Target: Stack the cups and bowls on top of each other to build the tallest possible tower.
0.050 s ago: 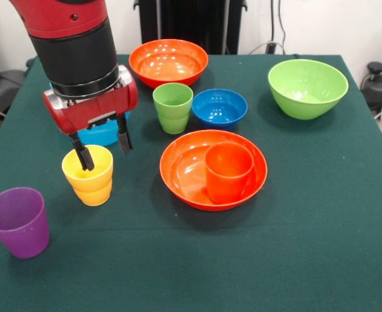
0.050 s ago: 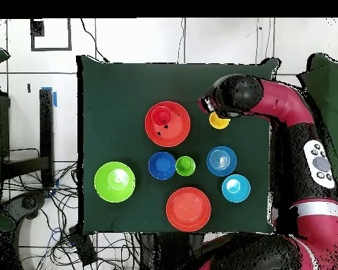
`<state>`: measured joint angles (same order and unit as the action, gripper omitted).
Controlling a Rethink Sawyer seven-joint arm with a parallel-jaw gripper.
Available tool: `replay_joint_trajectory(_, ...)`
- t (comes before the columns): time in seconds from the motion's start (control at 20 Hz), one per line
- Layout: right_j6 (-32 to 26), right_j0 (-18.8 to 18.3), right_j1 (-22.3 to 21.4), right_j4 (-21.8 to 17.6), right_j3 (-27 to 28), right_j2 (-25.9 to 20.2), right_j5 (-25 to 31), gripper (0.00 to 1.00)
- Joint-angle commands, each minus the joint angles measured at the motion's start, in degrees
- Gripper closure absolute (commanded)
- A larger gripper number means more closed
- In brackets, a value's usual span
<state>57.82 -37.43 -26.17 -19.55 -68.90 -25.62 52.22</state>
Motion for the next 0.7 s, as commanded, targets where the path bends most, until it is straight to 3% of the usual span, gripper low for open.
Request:
replay_joint_trajectory(0.05, 0.54, 3.06, 4.89, -4.05, -0.76, 1.04, -0.78, 0.00)
replay_joint_trajectory(0.7, -0.19, 3.47, 5.97, -4.28, 1.22, 1.30, 0.47, 0.00)
